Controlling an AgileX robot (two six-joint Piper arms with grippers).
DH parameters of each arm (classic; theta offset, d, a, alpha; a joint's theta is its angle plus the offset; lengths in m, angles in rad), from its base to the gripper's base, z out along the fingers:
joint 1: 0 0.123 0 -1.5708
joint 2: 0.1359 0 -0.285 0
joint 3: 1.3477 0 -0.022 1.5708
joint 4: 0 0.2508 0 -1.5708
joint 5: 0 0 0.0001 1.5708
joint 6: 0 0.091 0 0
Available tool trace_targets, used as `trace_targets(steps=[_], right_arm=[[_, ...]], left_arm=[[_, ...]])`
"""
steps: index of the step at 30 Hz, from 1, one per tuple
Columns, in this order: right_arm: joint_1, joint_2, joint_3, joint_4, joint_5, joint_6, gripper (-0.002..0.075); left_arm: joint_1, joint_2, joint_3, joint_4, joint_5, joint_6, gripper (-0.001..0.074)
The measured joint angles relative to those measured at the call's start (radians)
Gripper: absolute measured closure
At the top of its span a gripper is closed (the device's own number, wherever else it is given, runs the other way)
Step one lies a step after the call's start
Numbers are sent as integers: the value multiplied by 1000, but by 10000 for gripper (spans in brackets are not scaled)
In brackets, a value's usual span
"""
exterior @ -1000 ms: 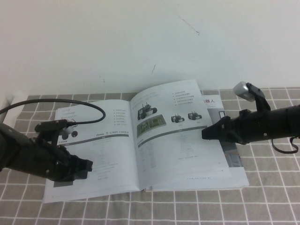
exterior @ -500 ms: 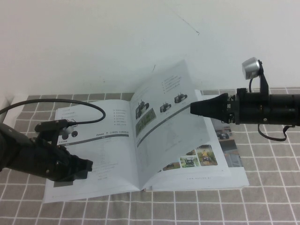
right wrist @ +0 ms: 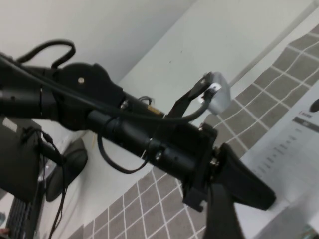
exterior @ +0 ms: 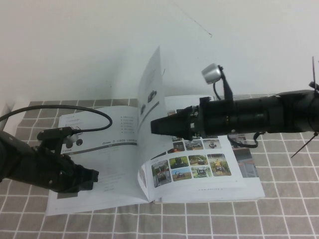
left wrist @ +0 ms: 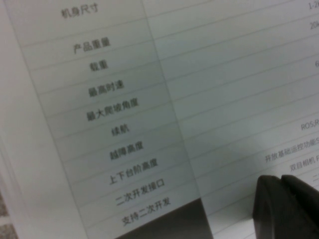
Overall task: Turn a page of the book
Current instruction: Open the closed book
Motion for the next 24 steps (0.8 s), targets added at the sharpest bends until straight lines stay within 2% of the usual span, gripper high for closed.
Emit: trace_targets(steps=[5,17,24], right_arm=[[59,0,-7,0,-26,-26,317],[13,-1,-77,0,72,7,317],[77,-1,-198,0,83,86,317]], left_arm=[[0,0,0,0,1,0,738],[2,0,-1,-2,15,0,738],[2,0,-2,-2,28,0,738]])
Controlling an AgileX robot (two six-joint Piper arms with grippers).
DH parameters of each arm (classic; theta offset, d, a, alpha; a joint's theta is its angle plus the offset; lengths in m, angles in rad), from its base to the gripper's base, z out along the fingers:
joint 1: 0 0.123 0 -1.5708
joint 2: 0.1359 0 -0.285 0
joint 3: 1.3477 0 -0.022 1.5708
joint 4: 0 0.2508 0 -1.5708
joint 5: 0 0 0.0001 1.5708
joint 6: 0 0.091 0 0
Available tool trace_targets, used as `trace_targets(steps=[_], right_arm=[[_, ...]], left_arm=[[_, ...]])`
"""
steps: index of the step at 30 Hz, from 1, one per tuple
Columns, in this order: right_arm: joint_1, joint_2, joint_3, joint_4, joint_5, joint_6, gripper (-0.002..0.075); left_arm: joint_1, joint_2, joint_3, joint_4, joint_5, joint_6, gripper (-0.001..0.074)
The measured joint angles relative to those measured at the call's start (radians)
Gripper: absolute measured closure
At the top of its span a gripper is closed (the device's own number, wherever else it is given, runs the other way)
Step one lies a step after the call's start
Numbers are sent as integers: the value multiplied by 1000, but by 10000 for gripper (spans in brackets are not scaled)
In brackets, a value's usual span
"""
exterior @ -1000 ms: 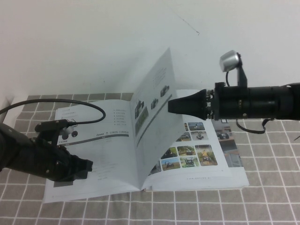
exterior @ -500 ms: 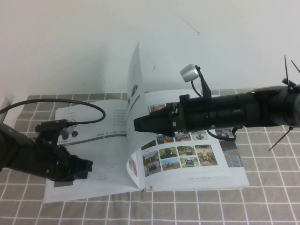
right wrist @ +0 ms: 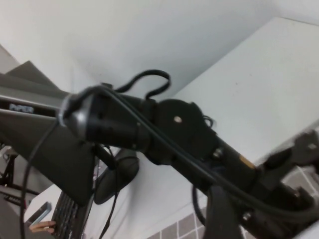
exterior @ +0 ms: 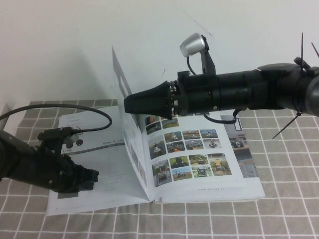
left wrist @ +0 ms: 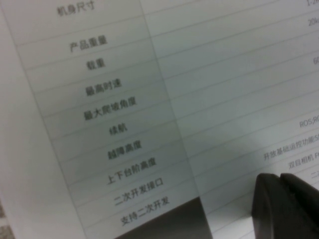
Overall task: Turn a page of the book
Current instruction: Open the closed book
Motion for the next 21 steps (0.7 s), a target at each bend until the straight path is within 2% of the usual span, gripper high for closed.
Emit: trace_targets(steps=[6,9,12,17,21], right_arm=[[-5,-2,-83,-57,10,39,323],[-33,-4,-104,-139,7,106,359],[-61,-8,-110,-240,-6,177,439],[-89,-8,-113,-411,-14,258,657],[-88,-8,-113,-539,-32,326,711]], left_arm=[[2,1,-22,9,43,0,738],[2,5,-57,33,117,0,738],[-4,-12,-121,80,228,-2,738],[-4,-114,-354,120,404,-55,738],[-4,-187,-587,135,530,-126,738]])
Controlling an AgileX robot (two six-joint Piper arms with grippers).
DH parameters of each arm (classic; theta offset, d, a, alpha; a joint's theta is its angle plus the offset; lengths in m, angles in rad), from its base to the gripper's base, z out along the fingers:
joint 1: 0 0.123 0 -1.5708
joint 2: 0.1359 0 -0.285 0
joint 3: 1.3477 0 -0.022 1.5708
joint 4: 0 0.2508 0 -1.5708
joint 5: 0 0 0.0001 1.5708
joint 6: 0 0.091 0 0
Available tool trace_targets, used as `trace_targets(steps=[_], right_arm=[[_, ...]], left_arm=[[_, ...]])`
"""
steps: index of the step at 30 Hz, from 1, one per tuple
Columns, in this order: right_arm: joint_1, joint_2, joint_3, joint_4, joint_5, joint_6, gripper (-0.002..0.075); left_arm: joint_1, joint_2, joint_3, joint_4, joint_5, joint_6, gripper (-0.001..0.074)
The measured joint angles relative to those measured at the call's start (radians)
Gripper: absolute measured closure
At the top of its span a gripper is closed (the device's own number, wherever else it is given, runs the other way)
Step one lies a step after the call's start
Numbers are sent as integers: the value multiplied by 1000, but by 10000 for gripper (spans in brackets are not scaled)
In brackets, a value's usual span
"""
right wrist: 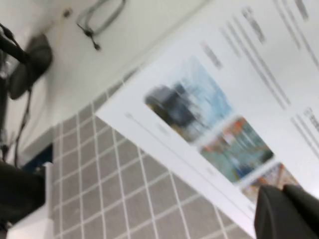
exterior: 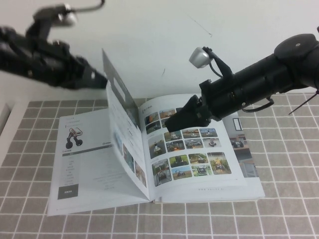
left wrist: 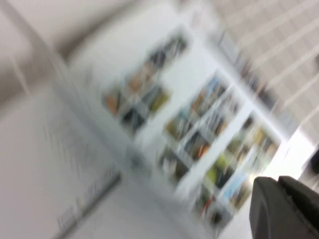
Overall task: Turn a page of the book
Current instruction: Open the closed book
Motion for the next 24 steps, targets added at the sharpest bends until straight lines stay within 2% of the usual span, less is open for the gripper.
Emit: trace_targets(steps=[5,8,14,19,24], right_arm=[[0,0,-2,-93,-39,50,724],[0,0,-2,-153,-69,90,727],[0,0,-2,-327,-163,194,727],[0,22,33,-363,-291,217,727],[0,104,48,-390,-331,213,727]], left_arm=[[0,-42,-241,4,51,-55,738],[0,-44,-282,50,62,-90,738],[-4,30,-201,135,95,-128,738],[-30,174,-76,168,77,-113,738],[-48,347,-30,204,57,-113,738]])
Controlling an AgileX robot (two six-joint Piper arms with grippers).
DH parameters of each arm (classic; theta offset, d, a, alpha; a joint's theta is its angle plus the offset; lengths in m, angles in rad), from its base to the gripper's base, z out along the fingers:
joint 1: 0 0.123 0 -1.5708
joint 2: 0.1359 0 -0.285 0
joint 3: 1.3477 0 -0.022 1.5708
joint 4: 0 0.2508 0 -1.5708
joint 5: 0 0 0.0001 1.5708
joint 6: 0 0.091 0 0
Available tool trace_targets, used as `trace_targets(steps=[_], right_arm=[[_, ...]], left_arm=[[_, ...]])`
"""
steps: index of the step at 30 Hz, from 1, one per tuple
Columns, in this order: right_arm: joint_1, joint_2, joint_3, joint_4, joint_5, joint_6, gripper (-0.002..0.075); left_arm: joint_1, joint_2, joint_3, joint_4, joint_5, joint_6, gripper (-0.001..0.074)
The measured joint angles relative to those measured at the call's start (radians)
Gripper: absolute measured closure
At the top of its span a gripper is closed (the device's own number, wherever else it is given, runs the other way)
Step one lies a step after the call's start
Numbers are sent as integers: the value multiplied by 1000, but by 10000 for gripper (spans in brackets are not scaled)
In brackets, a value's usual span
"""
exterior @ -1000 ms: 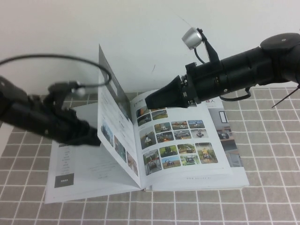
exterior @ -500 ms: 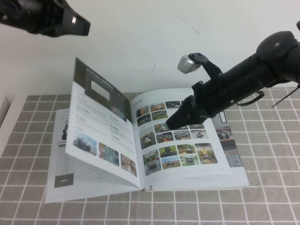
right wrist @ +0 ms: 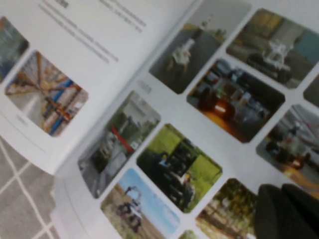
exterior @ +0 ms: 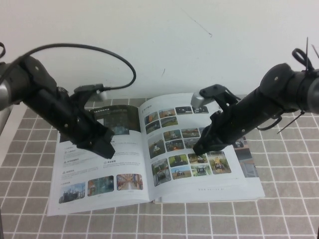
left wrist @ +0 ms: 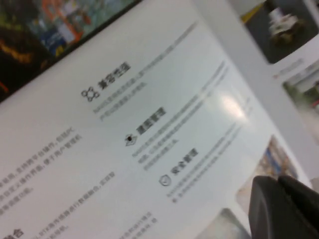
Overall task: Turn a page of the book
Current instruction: Open the closed book
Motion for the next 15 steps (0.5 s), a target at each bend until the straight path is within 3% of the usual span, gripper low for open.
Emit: trace_targets(steps=[15], right_arm=[[-2,43,4,-15,13,10,727]], left_arm=[[0,127,0,19,-27,-25,738]])
